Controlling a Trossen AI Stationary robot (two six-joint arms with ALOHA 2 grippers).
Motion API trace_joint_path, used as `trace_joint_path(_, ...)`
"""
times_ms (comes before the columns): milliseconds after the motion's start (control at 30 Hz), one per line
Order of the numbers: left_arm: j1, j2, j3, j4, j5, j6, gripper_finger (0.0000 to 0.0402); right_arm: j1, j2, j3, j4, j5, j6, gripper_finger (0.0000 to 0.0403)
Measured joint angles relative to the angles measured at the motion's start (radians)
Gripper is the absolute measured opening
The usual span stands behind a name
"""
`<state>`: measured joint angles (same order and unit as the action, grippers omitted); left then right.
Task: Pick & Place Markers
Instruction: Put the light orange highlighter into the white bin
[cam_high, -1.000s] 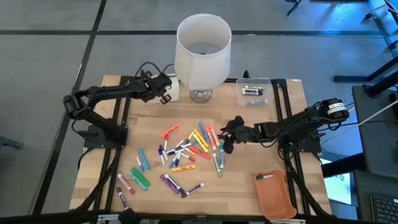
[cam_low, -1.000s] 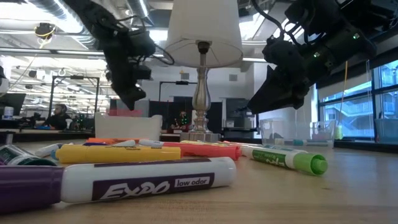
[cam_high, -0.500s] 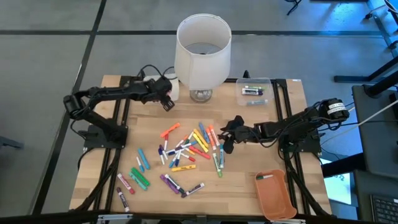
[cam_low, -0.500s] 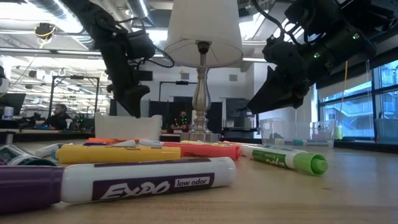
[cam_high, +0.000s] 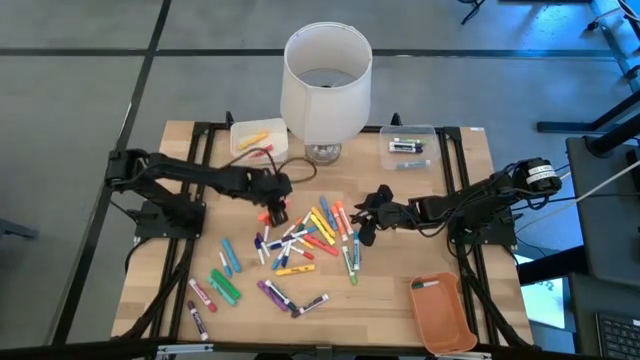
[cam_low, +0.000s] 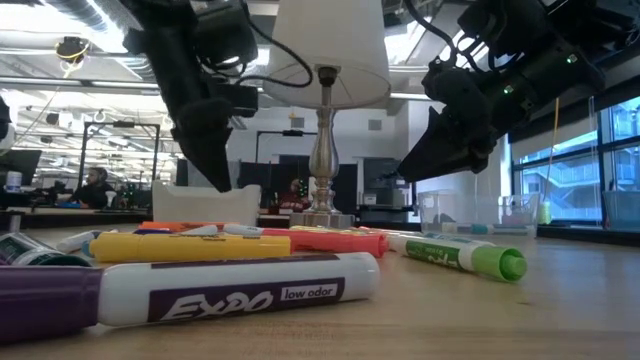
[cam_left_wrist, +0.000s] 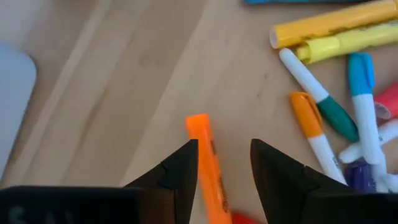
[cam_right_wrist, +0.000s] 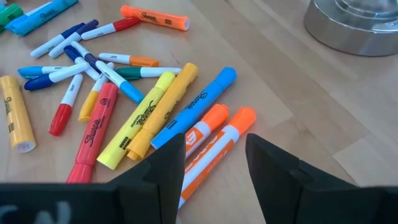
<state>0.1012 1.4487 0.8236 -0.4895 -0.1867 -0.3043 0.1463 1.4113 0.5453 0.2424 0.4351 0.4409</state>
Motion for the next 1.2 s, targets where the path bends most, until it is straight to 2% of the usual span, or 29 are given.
trace_joint_path(133, -0.057, 0.046, 0.0, -0.001, -0.166, -0.044, 0.0141, 0.0, 0.0, 0.0, 0.001, 0.0, 0.001, 0.0168)
trace_joint_path(200, -0.06, 0.077, 0.0, 0.001, -0.192, -0.049, 0.0141, 0.0, 0.0, 0.0, 0.001, 0.0, 0.003, 0.0168)
trace_joint_path(500, -0.01, 0.24, 0.004, 0.005, -0.024, -0.028, 0.0141, 0.0, 0.0, 0.0, 0.008, 0.01, -0.006, 0.0168)
trace_joint_path(667, 0.017, 0.269, 0.012, 0.001, -0.017, 0.002, 0.0125, 0.0, 0.0, 0.0, 0.008, 0.01, -0.008, 0.0168)
trace_joint_path(800, 0.027, 0.227, 0.002, 0.001, -0.009, 0.035, 0.0076, 0.0, 0.0, 0.0, 0.008, 0.014, -0.007, 0.0168)
trace_joint_path(867, 0.033, 0.191, 0.002, -0.006, -0.05, 0.059, 0.0061, 0.0, 0.0, 0.0, 0.008, 0.016, -0.007, 0.0168)
trace_joint_path(1033, 0.062, 0.08, 0.036, -0.036, -0.121, 0.104, 0.0061, 0.0, 0.0, 0.0, 0.008, 0.018, -0.006, 0.0168)
trace_joint_path(1200, 0.121, -0.014, 0.059, -0.065, -0.244, 0.245, 0.0076, 0.0, 0.0, 0.0, 0.01, 0.018, -0.008, 0.0168)
